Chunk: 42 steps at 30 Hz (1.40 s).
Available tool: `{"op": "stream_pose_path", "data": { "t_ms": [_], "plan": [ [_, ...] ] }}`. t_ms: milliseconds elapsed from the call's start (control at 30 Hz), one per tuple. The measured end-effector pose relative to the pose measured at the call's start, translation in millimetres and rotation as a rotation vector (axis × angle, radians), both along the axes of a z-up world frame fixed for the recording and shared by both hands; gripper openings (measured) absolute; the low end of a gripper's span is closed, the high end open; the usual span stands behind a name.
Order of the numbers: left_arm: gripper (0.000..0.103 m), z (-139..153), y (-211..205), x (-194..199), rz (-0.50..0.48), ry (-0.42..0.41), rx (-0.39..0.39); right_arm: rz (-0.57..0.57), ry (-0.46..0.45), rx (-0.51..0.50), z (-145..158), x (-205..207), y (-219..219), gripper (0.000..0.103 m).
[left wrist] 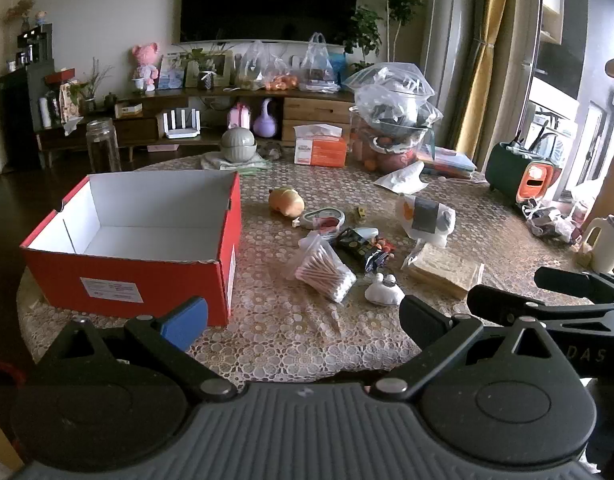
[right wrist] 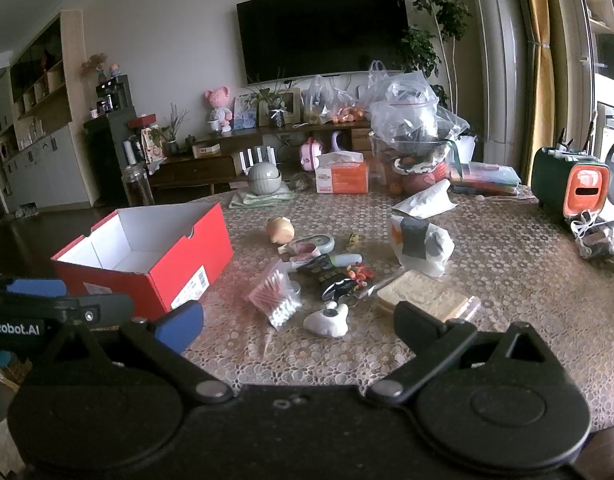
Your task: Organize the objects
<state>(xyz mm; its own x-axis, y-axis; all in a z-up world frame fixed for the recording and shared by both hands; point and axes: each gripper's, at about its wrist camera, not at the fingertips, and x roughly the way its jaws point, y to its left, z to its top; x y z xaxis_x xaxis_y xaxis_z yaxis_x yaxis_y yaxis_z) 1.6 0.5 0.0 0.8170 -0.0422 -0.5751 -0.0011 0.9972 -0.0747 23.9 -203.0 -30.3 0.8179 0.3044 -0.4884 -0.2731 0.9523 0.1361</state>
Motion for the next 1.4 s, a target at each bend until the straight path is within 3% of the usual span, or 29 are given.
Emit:
{"op": "stream_pose_path", "data": {
  "t_ms": [1400],
  "plan": [
    [0.102,-13.2,-5.7,26.8,-0.022,0.049,0.007,-0.009,0.042,0.002,-9.8,17.5,-5.7,0.101]
  ]
}}
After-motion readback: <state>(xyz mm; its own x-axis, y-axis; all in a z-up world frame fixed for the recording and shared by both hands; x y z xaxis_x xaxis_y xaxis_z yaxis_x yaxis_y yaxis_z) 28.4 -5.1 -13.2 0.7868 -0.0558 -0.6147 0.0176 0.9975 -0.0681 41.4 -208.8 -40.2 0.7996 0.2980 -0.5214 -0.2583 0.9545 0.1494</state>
